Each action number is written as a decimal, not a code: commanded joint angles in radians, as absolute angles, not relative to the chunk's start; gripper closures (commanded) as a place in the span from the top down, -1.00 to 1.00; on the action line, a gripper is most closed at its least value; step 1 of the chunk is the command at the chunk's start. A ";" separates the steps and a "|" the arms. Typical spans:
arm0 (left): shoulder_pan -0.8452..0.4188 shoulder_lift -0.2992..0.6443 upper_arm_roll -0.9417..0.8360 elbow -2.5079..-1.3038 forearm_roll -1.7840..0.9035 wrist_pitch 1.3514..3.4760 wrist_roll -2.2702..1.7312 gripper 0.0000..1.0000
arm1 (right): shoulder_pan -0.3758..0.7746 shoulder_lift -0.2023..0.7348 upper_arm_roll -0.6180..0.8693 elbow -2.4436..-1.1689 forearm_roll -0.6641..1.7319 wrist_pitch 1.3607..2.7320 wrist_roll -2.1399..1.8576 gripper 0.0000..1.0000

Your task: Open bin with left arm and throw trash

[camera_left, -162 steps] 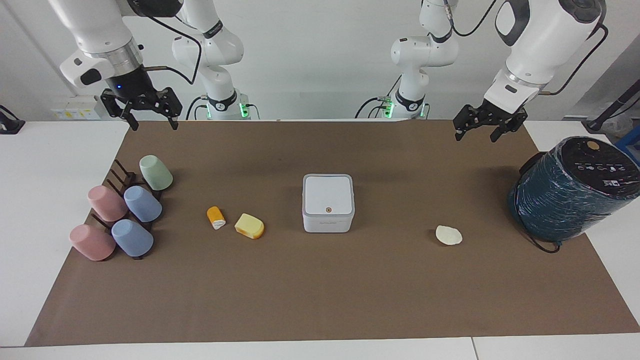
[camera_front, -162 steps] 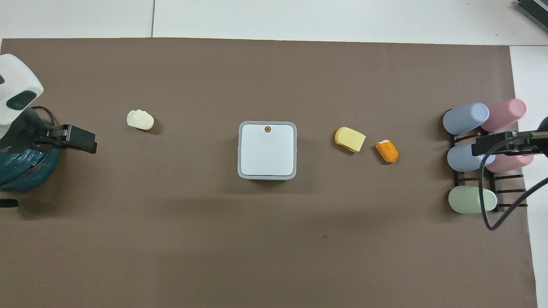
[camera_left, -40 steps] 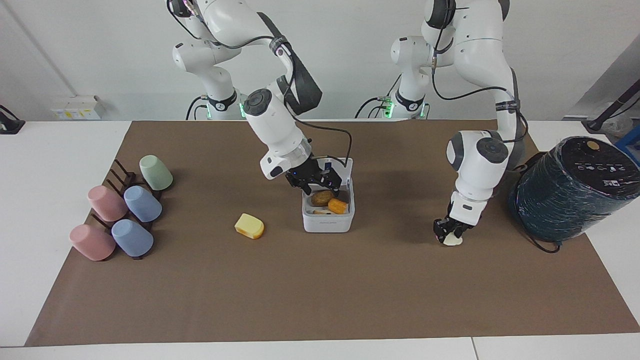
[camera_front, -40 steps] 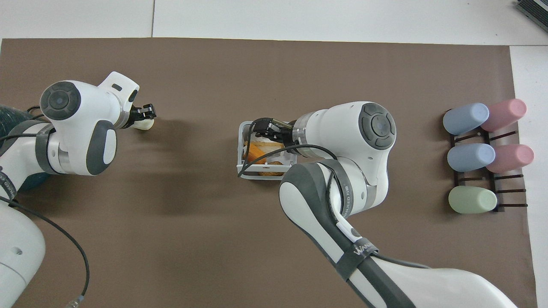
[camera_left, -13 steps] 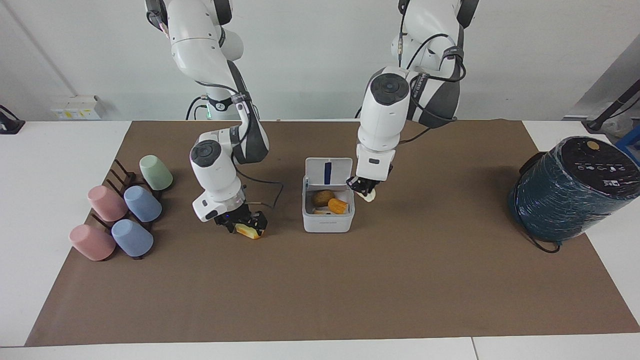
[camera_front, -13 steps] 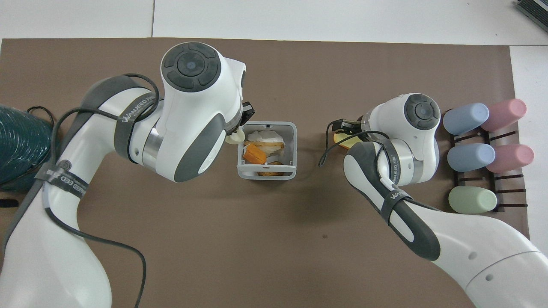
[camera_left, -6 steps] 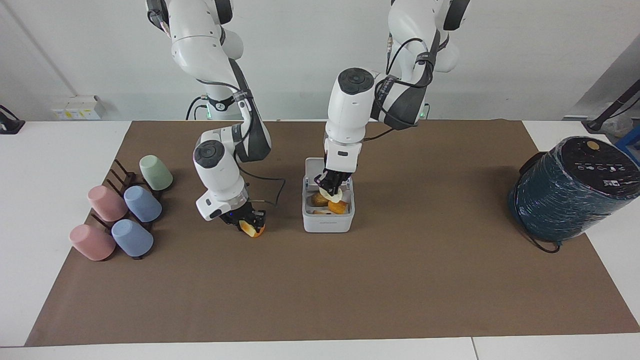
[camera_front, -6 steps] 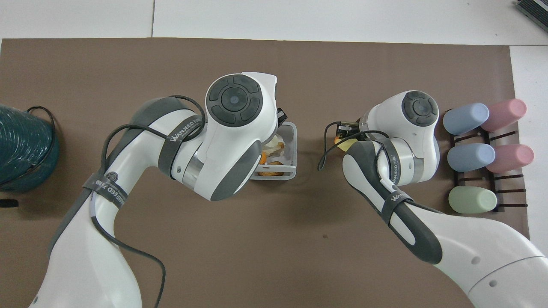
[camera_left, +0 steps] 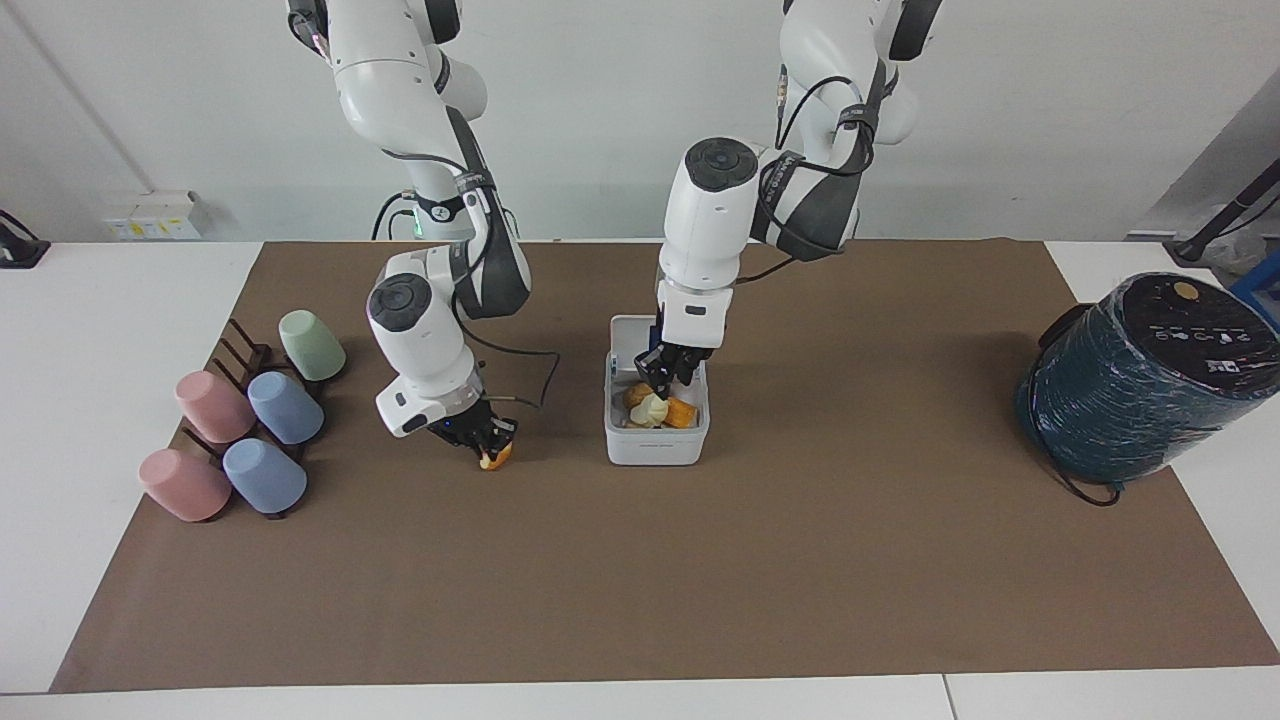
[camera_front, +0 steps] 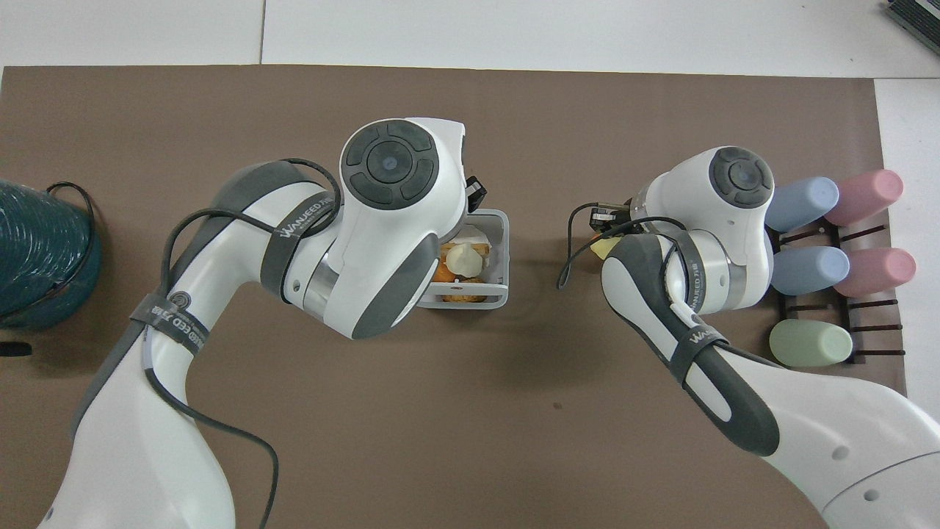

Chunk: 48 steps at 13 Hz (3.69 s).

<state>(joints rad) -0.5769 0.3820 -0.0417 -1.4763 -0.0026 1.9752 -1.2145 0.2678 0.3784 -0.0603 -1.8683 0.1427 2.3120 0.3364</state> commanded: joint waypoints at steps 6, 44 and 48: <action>-0.361 0.374 -0.035 -1.281 -0.009 1.567 -0.730 -0.11 | 0.274 0.318 -0.043 -1.643 0.328 2.148 0.449 -1.00; -0.064 0.029 -0.034 -1.663 -0.051 1.729 0.057 1.00 | 0.215 0.261 0.066 -1.644 -0.086 2.183 0.470 1.00; -0.063 0.023 -0.034 -1.663 -0.034 1.721 0.057 1.00 | 0.123 0.154 0.066 -1.646 -0.086 2.007 0.325 1.00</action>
<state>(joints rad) -0.0697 0.0622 -0.0309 -1.6209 -0.0493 1.7165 0.0409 0.1634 0.2166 0.0519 -1.6349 -0.0664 2.0817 0.3716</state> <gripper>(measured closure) 0.000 0.000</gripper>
